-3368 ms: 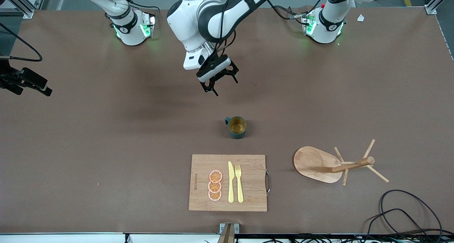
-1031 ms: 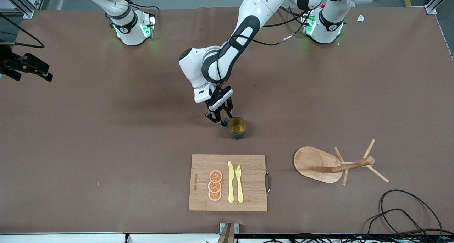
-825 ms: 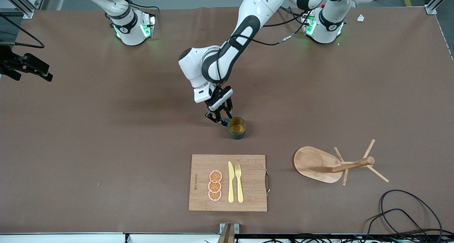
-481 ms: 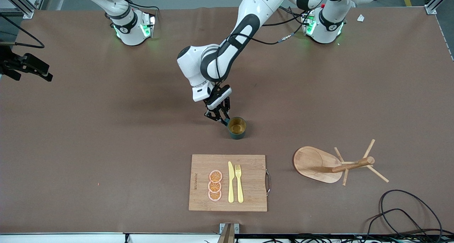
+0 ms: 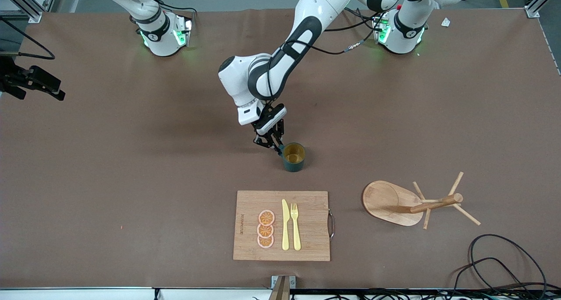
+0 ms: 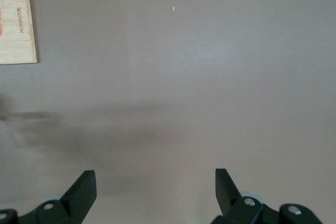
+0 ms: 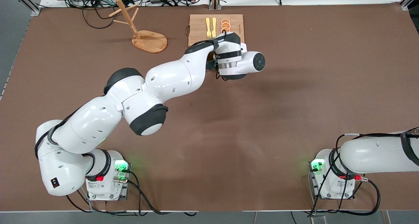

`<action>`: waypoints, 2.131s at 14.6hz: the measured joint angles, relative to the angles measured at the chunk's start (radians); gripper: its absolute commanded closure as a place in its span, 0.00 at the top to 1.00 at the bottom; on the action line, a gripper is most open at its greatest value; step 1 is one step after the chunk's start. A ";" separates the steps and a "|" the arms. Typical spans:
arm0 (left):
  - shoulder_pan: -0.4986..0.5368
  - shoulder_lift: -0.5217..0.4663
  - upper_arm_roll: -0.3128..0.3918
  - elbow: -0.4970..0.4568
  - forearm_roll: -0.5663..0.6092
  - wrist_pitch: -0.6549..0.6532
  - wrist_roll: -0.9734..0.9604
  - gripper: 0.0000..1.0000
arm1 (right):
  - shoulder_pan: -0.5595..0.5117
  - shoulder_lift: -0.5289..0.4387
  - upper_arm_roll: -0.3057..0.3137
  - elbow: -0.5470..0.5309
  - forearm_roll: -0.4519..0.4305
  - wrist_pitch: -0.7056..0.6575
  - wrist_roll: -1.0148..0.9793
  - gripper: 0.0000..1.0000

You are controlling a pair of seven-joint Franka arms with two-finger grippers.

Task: Pass cup and hang on rack
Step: 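Close the left gripper on the mug handle and lift, then carry the mug with the left gripper to the wooden rack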

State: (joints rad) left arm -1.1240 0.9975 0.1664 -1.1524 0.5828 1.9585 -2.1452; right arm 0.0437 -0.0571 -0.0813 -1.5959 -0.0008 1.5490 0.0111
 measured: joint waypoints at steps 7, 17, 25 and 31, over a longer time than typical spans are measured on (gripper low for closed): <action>0.052 -0.114 0.008 0.018 -0.155 -0.001 0.155 0.00 | 0.000 0.000 0.000 0.000 0.000 0.000 0.000 1.00; 0.365 -0.417 0.012 0.024 -0.757 -0.009 0.380 0.00 | -0.001 0.000 0.000 0.000 0.000 0.000 0.000 1.00; 0.686 -0.483 0.011 0.006 -1.249 -0.135 0.635 0.01 | -0.001 0.000 0.000 0.001 0.000 0.000 0.000 1.00; 0.935 -0.455 0.010 -0.034 -1.494 -0.310 0.933 0.01 | -0.001 0.000 0.000 0.001 0.000 0.000 0.000 1.00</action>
State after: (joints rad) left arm -0.1891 0.5428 0.1765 -1.1860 -0.9110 1.6485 -1.2126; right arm 0.0429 -0.0571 -0.0815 -1.5951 -0.0013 1.5488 0.0111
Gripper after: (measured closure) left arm 0.789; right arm 0.000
